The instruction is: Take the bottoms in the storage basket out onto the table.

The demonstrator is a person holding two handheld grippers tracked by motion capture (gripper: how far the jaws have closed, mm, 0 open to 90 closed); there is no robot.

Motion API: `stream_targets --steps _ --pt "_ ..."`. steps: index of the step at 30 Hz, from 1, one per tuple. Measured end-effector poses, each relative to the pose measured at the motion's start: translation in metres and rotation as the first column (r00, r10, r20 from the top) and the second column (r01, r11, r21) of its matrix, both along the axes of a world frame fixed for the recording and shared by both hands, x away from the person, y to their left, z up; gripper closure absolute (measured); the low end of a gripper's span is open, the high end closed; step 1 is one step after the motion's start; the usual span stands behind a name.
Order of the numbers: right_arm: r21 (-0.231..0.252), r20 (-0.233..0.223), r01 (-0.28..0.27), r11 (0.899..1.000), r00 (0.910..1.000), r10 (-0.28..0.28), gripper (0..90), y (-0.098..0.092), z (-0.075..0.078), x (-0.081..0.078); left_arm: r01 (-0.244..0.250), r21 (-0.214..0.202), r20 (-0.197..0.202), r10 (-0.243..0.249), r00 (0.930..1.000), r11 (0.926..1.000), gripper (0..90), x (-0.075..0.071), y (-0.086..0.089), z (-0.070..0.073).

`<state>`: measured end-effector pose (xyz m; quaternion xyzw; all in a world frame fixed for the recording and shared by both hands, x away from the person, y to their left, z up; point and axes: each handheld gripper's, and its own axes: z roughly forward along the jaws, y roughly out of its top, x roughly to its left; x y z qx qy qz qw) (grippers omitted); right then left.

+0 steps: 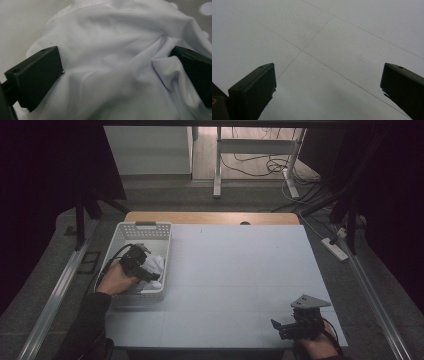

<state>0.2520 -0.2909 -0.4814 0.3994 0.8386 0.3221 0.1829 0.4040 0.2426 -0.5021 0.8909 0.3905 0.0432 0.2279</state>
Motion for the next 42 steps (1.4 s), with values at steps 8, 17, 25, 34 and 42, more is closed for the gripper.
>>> stream_targets --steps 8,17,25,34,42 --pt "-0.008 -0.003 -0.002 1.000 1.0000 0.002 0.4 0.001 0.000 0.000 -0.013 0.036 -0.054 0.015 0.9984 0.9993 0.0 0.008 -0.006 -0.012" --pt "-0.015 -0.002 -0.008 1.000 1.0000 0.008 0.4 0.001 -0.001 0.000 -0.023 0.070 -0.058 0.027 0.9980 0.9973 0.9 0.008 -0.011 -0.015" --pt "-0.024 -0.002 -0.015 1.000 0.9999 0.015 0.4 0.002 -0.001 0.000 -0.034 0.064 -0.042 0.037 0.9984 0.9974 31.5 0.005 -0.007 -0.008" --pt "-0.032 -0.004 -0.020 0.999 0.9998 0.020 0.6 0.003 -0.001 0.000 -0.077 0.079 -0.060 0.082 0.9948 0.9939 54.5 0.005 -0.007 -0.002" --pt "-0.034 -0.004 -0.023 0.999 0.9997 0.023 0.6 0.003 -0.001 0.000 -0.102 0.064 -0.062 0.106 0.9924 0.9927 59.2 0.005 -0.005 0.001"
